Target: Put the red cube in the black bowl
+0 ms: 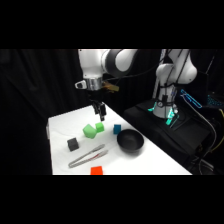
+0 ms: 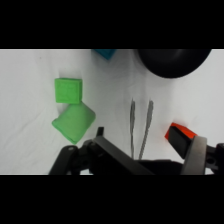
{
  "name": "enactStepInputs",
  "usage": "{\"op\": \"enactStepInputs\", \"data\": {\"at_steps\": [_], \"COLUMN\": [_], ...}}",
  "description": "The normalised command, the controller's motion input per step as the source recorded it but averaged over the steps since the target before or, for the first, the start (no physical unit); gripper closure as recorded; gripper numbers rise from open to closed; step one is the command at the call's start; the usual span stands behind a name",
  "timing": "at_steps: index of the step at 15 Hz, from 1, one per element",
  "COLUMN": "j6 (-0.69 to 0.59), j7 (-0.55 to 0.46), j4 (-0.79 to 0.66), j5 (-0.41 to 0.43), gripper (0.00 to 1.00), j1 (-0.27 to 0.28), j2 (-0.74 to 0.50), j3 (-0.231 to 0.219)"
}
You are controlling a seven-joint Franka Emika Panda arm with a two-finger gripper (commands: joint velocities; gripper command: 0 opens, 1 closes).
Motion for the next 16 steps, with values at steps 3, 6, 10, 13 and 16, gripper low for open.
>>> {"op": "enactStepInputs", "data": {"at_steps": [3, 6, 10, 13, 16], "j6": [0.03, 0.05, 0.08, 0.06, 0.02], "j7": [0.06, 0.22, 0.33, 0.35, 0.34], "j4": [0.07, 0.22, 0.38, 0.46, 0.49], "j5": [0.005, -0.012, -0.072, -0.154, -0.218], "gripper": [0.00, 0.00, 0.00, 0.00, 0.00], "j1": [-0.011, 0.048, 0.118, 0.167, 0.180], "j2": [0.09, 0.20, 0.30, 0.34, 0.36], "j3": [0.031, 0.055, 0.058, 0.034, -0.010]}}
